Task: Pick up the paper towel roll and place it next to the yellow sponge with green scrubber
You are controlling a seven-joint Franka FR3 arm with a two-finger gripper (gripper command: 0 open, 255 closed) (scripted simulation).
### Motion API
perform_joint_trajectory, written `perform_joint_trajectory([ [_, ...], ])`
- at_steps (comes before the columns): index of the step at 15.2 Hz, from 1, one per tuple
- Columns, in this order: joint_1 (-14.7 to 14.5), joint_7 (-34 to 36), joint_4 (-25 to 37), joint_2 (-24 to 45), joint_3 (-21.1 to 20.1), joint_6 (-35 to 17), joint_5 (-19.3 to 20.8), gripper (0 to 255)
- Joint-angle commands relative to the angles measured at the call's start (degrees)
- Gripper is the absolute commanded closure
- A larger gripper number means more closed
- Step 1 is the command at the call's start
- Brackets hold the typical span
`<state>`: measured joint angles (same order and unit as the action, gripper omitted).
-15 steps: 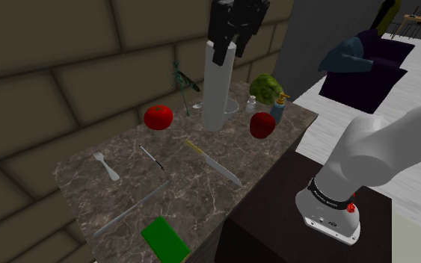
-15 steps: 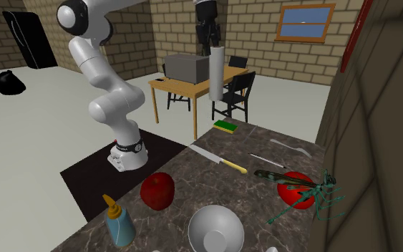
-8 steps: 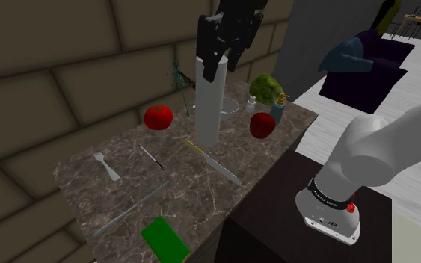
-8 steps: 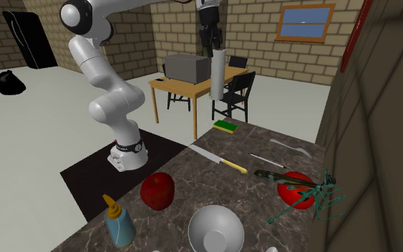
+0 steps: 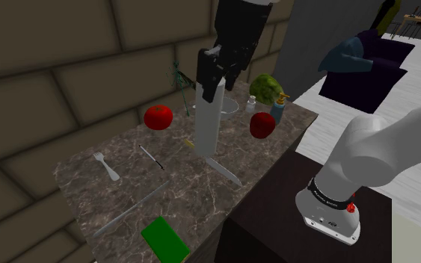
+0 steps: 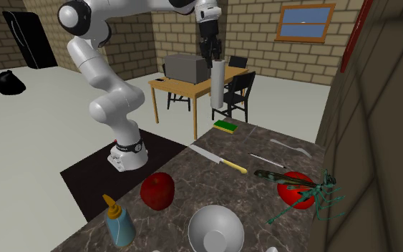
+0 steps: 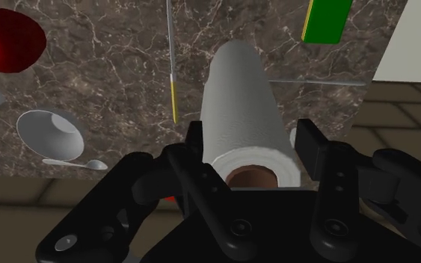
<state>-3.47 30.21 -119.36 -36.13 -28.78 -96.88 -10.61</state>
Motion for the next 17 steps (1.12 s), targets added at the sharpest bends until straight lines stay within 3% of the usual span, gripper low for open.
perform_joint_trajectory([
  [1, -0.2, -0.1, -1.9, -0.4, -0.2, -1.5, -0.3, 255],
  [17, -1.6, 0.1, -15.2, -2.2, -2.4, -13.1, -2.4, 255],
])
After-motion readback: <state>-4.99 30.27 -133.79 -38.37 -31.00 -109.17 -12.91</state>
